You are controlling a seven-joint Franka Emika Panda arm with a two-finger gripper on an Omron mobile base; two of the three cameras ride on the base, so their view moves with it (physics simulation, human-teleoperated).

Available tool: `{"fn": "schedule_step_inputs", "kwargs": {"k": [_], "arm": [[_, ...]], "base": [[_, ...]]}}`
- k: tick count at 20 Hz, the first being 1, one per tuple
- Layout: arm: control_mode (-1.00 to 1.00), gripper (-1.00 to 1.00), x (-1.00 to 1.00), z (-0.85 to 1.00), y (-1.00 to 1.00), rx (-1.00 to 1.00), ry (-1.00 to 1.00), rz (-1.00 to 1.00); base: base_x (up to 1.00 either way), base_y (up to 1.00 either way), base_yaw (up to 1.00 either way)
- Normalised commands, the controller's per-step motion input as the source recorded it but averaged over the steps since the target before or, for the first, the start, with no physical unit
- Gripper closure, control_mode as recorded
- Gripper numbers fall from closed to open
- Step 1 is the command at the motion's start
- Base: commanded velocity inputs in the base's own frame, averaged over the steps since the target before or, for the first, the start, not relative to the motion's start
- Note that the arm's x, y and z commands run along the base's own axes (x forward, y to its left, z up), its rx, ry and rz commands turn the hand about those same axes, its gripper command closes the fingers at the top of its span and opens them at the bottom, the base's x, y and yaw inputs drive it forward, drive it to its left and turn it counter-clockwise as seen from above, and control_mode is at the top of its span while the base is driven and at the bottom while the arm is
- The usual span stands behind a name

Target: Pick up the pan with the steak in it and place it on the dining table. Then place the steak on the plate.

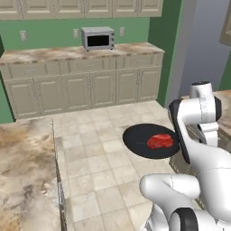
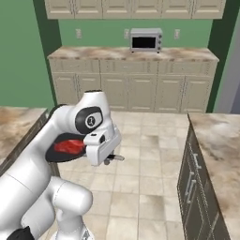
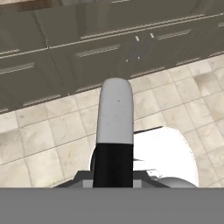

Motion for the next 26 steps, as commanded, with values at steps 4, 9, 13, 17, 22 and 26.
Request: {"fn": "schedule_step_inputs", "kwargs": {"k": [4,9,13,17,22,26], "arm": [[1.0,1.0,0.0,0.0,0.0,0.0,0.0,0.0],[1.0,1.0,0.0,0.0,0.0,0.0,0.0,0.0],[1.0,1.0,0.0,0.0,0.0,0.0,0.0,0.0],[1.0,1.0,0.0,0.0,0.0,0.0,0.0,0.0],[1.0,1.0,0.0,0.0,0.0,0.0,0.0,0.0],[1.0,1.0,0.0,0.0,0.0,0.0,0.0,0.0]], "base": [[1.0,0.0,0.0],[1.0,-0.01,0.0],[1.0,-0.02,0.0],[1.0,-0.02,0.0],[1.0,-0.01,0.0],[1.0,-0.02,0.0]]}}
